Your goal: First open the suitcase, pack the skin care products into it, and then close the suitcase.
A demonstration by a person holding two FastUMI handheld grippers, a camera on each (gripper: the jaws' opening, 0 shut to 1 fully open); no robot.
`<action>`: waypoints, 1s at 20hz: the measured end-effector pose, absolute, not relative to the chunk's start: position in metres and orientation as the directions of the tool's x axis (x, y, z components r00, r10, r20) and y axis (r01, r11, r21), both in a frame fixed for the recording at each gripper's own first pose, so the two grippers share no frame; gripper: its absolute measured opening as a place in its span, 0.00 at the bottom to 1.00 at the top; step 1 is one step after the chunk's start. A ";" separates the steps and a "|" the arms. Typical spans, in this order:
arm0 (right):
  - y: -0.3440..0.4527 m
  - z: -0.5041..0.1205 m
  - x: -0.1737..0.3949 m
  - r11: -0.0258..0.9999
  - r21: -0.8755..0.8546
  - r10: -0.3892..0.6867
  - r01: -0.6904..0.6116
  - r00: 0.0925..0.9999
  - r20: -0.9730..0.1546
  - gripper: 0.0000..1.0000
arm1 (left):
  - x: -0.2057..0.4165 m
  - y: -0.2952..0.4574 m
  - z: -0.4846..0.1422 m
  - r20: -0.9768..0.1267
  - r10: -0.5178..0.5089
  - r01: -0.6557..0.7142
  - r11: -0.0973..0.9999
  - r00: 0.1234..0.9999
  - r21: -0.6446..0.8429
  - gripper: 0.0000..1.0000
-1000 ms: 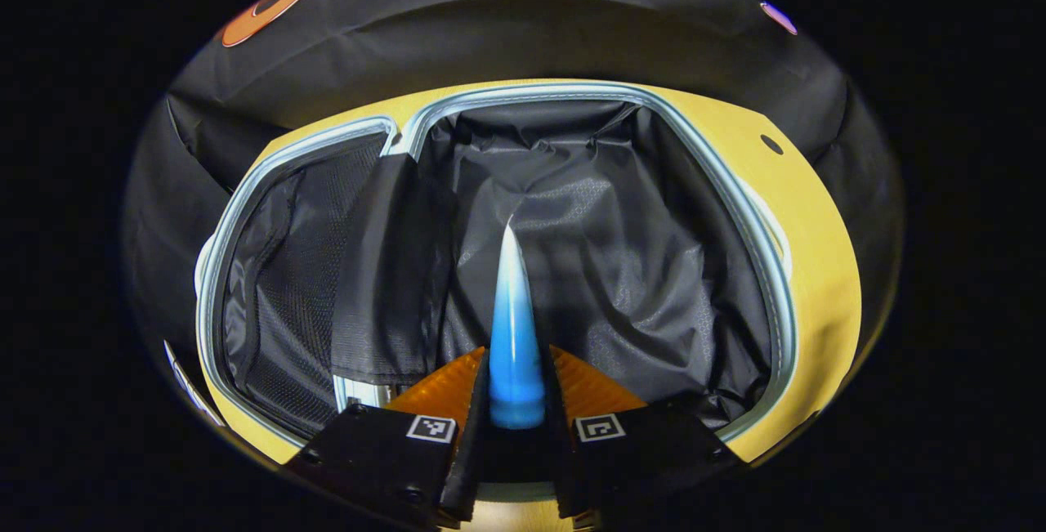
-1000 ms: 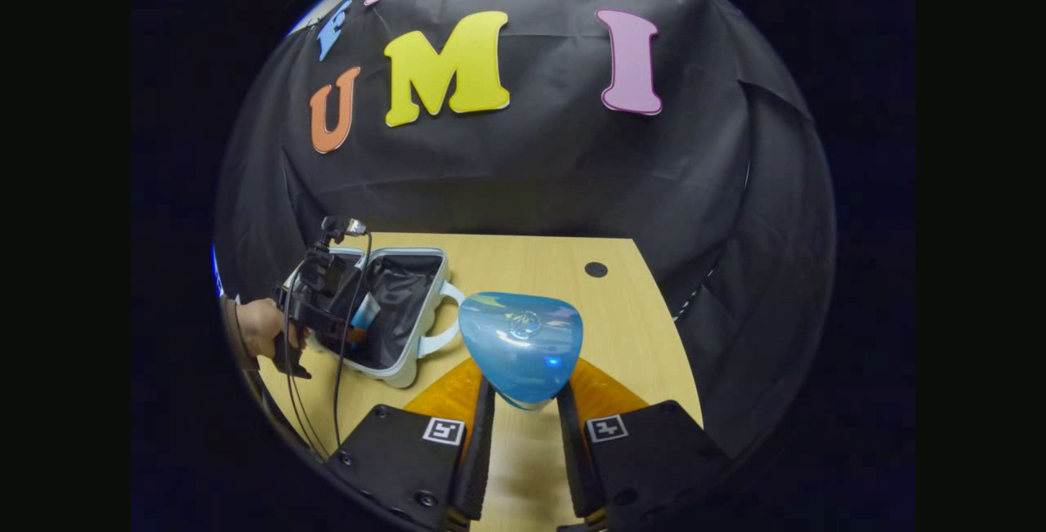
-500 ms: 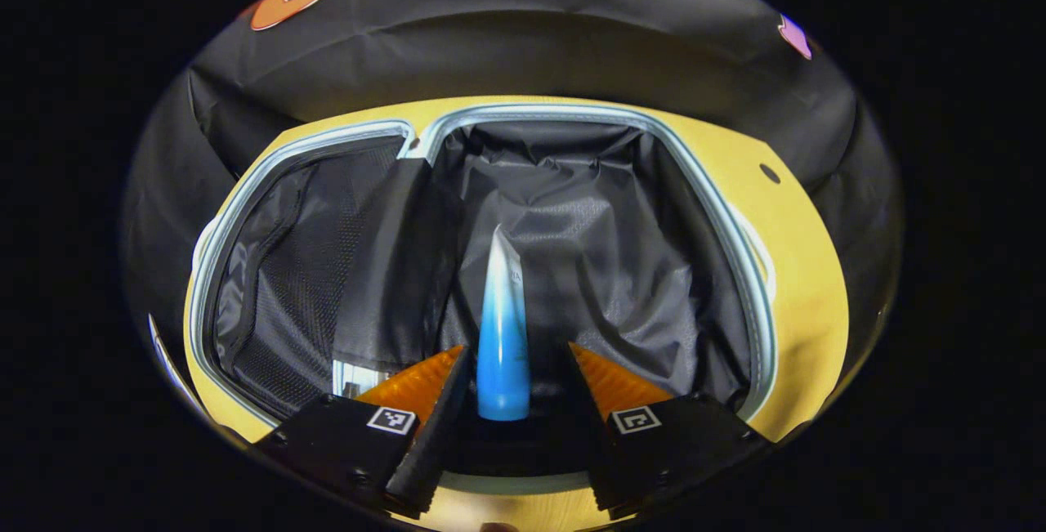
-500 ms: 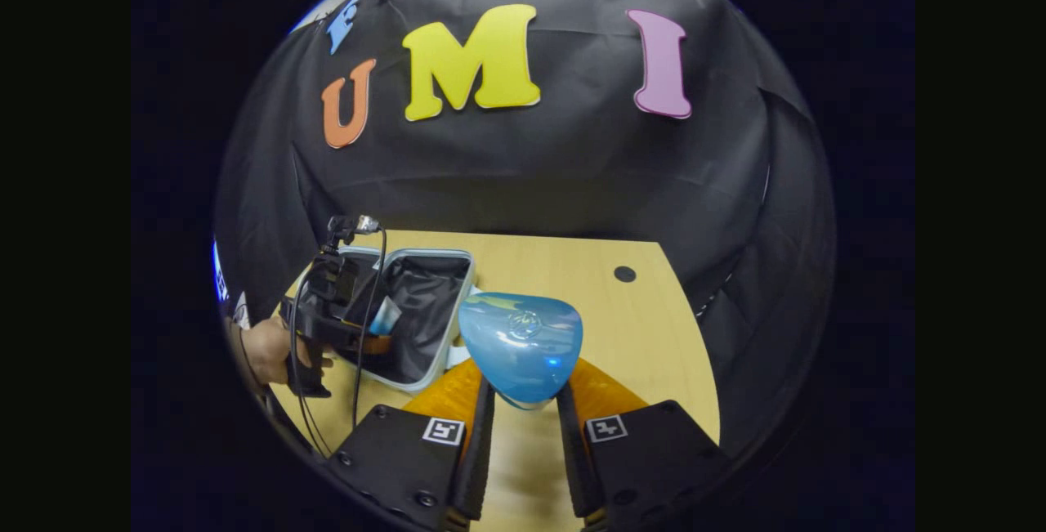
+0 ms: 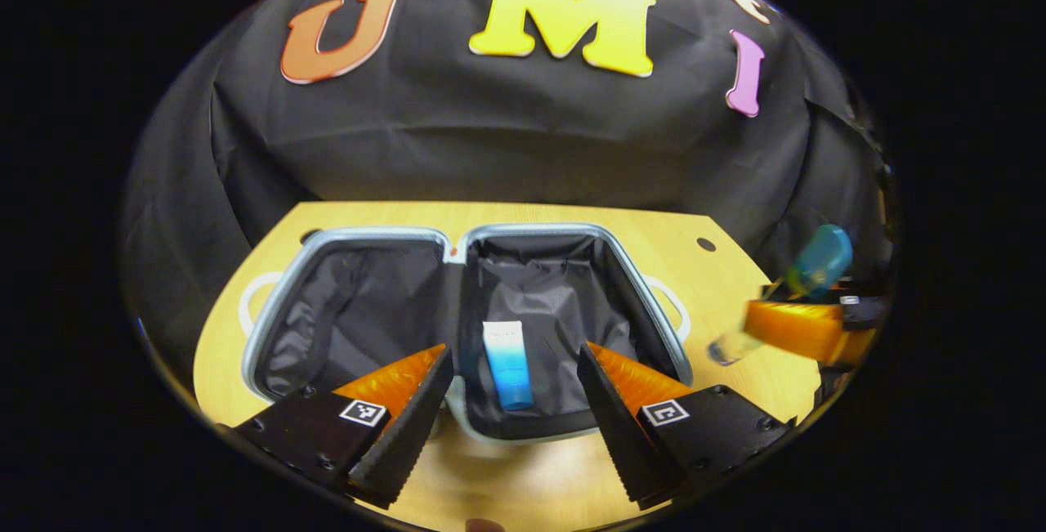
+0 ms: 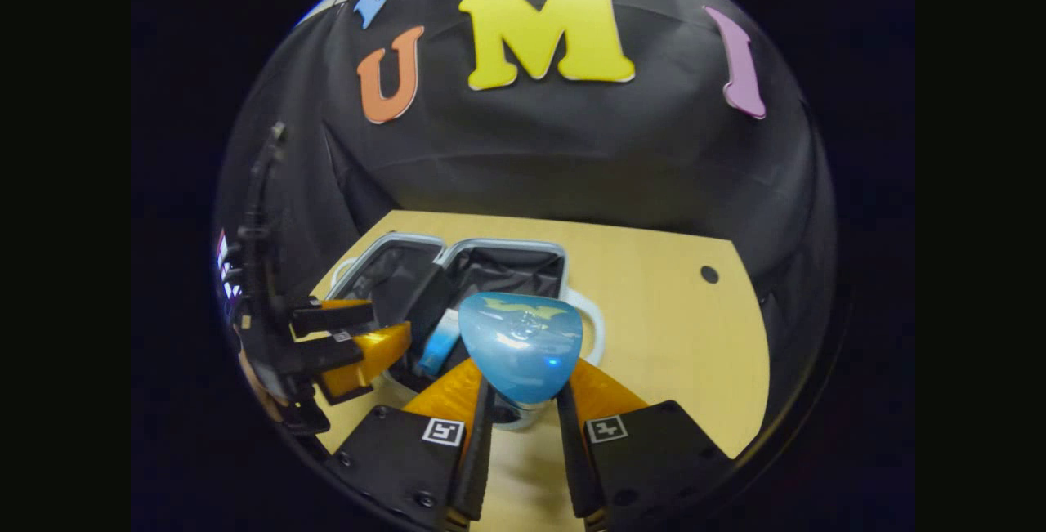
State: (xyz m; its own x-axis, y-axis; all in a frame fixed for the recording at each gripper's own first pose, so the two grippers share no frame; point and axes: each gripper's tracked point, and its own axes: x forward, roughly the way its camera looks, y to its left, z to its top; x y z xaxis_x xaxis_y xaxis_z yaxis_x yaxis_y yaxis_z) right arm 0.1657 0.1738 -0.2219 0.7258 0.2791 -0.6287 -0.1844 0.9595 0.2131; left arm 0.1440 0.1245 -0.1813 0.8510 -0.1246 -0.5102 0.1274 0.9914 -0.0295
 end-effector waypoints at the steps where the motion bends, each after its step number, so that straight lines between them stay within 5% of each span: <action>1: 0.187 -0.229 0.170 0.957 0.220 0.287 -0.187 0.708 -0.646 0.37 | 0.138 0.134 -0.172 -0.479 -0.133 0.145 0.989 0.868 -0.012 0.98; 11: 0.248 -0.305 0.191 0.973 0.185 0.230 -0.136 0.560 -0.796 0.37 | 0.091 0.182 -0.161 -0.387 -0.227 0.243 0.970 0.894 -0.009 0.97; 20: 0.262 -0.328 0.224 0.981 0.184 0.191 -0.066 0.516 -0.835 0.37 | 0.091 0.236 -0.175 -0.397 -0.158 0.148 0.987 0.904 -0.055 0.98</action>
